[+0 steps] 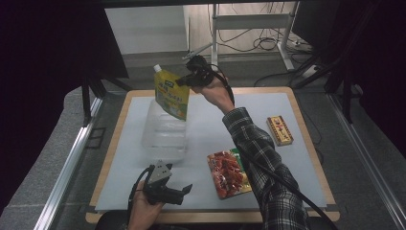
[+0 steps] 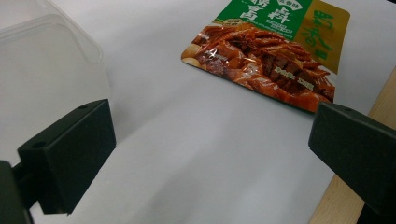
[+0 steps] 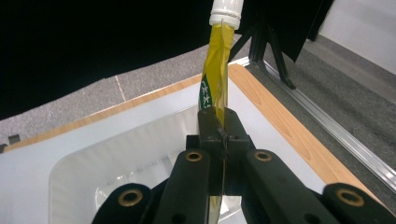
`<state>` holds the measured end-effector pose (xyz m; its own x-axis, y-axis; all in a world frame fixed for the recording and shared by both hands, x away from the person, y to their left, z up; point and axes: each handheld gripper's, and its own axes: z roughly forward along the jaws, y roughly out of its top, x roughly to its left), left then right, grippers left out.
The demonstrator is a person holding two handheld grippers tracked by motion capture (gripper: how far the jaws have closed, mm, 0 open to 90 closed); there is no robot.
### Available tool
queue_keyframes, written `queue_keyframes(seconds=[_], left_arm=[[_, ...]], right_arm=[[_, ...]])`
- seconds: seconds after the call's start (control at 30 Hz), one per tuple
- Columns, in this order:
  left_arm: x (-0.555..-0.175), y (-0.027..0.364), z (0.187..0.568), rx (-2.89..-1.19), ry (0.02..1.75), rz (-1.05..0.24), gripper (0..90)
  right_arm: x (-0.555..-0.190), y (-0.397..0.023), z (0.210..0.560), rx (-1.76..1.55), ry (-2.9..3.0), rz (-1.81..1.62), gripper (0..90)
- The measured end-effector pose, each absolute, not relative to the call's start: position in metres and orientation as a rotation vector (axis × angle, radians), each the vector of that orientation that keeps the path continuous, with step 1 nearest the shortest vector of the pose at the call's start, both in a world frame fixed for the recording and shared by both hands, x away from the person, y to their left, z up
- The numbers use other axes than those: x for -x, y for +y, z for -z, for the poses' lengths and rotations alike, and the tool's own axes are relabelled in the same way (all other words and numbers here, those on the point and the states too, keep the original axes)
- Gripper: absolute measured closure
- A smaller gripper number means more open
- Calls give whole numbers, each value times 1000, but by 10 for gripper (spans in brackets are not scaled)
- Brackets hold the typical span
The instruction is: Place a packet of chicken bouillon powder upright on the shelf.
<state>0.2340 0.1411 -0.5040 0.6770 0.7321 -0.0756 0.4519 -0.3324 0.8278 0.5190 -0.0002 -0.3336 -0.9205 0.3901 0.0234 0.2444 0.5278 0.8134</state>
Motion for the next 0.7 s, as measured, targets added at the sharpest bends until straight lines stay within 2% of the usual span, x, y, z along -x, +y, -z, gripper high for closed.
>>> queue_keyframes(seconds=[0.7], left_arm=[[-235,143,505,-1976,929,-389,1]], right_arm=[[-531,15,372,-575,2676,-1276,892]])
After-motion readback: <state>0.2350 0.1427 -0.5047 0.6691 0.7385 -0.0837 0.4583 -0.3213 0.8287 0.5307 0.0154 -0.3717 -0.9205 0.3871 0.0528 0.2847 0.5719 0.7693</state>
